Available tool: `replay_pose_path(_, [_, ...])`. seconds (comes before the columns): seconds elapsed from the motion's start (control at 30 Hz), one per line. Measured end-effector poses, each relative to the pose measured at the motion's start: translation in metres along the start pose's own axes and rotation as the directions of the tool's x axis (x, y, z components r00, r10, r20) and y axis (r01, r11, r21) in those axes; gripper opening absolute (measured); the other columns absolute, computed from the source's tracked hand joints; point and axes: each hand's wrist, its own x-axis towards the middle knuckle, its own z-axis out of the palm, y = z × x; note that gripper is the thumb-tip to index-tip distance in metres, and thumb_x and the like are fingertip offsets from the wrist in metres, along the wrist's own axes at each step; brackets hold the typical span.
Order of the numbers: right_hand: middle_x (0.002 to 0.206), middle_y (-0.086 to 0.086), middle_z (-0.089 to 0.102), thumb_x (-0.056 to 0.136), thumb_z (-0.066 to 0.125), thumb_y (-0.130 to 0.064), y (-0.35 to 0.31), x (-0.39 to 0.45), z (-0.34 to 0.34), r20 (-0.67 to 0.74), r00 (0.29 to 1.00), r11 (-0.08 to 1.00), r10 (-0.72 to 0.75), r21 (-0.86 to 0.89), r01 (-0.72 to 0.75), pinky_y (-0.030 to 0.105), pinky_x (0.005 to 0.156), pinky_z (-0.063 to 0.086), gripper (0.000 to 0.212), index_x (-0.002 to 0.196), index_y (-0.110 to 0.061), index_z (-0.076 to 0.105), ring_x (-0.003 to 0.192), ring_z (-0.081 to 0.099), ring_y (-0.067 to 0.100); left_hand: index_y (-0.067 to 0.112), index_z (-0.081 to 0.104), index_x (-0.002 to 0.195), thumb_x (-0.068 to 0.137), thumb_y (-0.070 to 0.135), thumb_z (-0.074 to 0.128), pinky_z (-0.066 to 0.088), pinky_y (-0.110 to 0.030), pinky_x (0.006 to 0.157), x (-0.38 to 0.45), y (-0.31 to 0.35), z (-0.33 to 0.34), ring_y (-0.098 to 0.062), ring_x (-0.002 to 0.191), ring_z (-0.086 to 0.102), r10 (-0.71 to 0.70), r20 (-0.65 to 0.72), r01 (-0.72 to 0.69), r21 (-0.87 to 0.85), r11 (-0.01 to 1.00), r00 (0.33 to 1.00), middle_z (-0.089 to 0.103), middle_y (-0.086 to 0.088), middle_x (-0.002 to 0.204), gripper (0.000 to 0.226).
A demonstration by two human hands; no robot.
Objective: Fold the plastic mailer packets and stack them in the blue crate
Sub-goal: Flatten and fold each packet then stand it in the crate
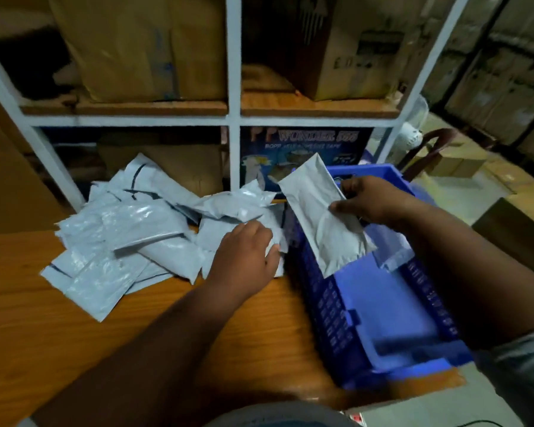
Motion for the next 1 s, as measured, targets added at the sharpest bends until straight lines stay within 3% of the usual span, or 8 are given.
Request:
replay_pose_path(0.17, [0.084,0.017,0.075,0.095,0.081,-0.025,0.057,0.015,-0.050,-0.104,0.995,0.993,0.002,-0.116,-0.014,0.024,0.044,0.053,0.016,0.089,-0.013,0.072,0.061,0.068,0.023,0.017,0.067,0.101,0.100,0.046,0.050,0.053,-0.048,0.079,0.081,0.065,0.028,-0.029,0.092,0.057,0.069,0.045,-0.068,-0.039,0.997,0.997,0.060,-0.003,0.100,0.033])
replay_pose_path(0.23, [0.081,0.016,0.075,0.091,0.085,-0.024,0.081,0.022,-0.066,-0.129,0.992,0.984,0.008,-0.178,-0.032,0.029,0.049,0.056,0.019,0.085,-0.015,0.069,0.062,0.071,0.027,0.017,0.067,0.103,0.097,0.051,0.045,0.053,-0.050,0.082,0.105,0.088,0.045,-0.034,0.096,0.058,0.074,0.107,-0.071,-0.035,0.997,0.991,0.060,-0.005,0.103,0.042])
replay_pose_path(0.33, [0.083,0.016,0.076,0.088,0.084,-0.018,0.117,0.038,-0.077,-0.131,0.990,0.962,0.060,-0.258,-0.092,0.039,0.062,0.062,0.016,0.092,-0.010,0.071,0.066,0.073,0.030,0.025,0.068,0.119,0.093,0.063,0.043,0.046,-0.056,0.103,0.130,0.118,0.070,-0.033,0.119,0.055,0.005,0.285,-0.028,0.079,0.996,0.958,0.059,-0.003,0.121,0.053])
replay_pose_path(0.47, [0.078,0.002,0.070,0.087,0.079,-0.024,0.157,0.065,-0.061,-0.018,0.990,0.872,0.137,-0.472,-0.129,0.030,0.069,0.053,0.019,0.101,-0.012,0.076,0.073,0.071,0.024,0.029,0.067,0.126,0.098,0.061,0.049,0.024,-0.068,0.120,0.135,0.131,0.093,-0.033,0.130,0.051,-0.071,0.393,-0.016,0.216,0.976,0.917,0.057,-0.002,0.130,0.046])
replay_pose_path(0.63, [0.112,0.016,0.072,0.095,0.071,-0.020,0.175,0.093,-0.033,0.009,0.983,0.838,0.185,-0.525,-0.153,0.034,0.080,0.049,0.025,0.116,-0.007,0.073,0.110,0.070,0.036,0.025,0.070,0.122,0.103,0.056,0.048,0.014,-0.058,0.129,0.131,0.128,0.094,-0.029,0.120,0.059,-0.062,0.376,-0.016,0.202,0.979,0.924,0.065,-0.001,0.123,0.043])
replay_pose_path(0.87, [0.128,0.019,0.070,0.104,0.057,-0.015,0.176,0.108,-0.022,-0.102,0.981,0.776,0.164,-0.601,-0.192,0.045,0.092,0.053,0.029,0.129,-0.006,0.069,0.119,0.067,0.040,0.026,0.070,0.117,0.104,0.055,0.048,0.009,-0.058,0.130,0.131,0.129,0.093,-0.026,0.118,0.059,-0.059,0.386,-0.015,0.186,0.982,0.921,0.066,0.002,0.117,0.039])
replay_pose_path(0.93, [0.142,0.015,0.065,0.106,0.057,-0.019,0.171,0.107,-0.022,-0.126,0.983,0.724,0.132,-0.665,-0.182,0.048,0.100,0.052,0.041,0.144,-0.007,0.057,0.129,0.064,0.037,0.025,0.070,0.118,0.104,0.054,0.048,0.009,-0.057,0.131,0.131,0.130,0.093,-0.026,0.118,0.059,-0.061,0.384,-0.012,0.185,0.983,0.921,0.066,0.002,0.117,0.039])
replay_pose_path(1.0, [0.143,0.013,0.065,0.105,0.055,-0.021,0.169,0.103,-0.020,-0.150,0.984,0.662,0.099,-0.728,-0.178,0.049,0.100,0.054,0.052,0.154,-0.006,0.044,0.129,0.065,0.036,0.025,0.070,0.117,0.104,0.054,0.049,0.008,-0.056,0.131,0.131,0.131,0.093,-0.025,0.117,0.059,-0.061,0.376,-0.008,0.179,0.984,0.925,0.066,0.002,0.116,0.038])
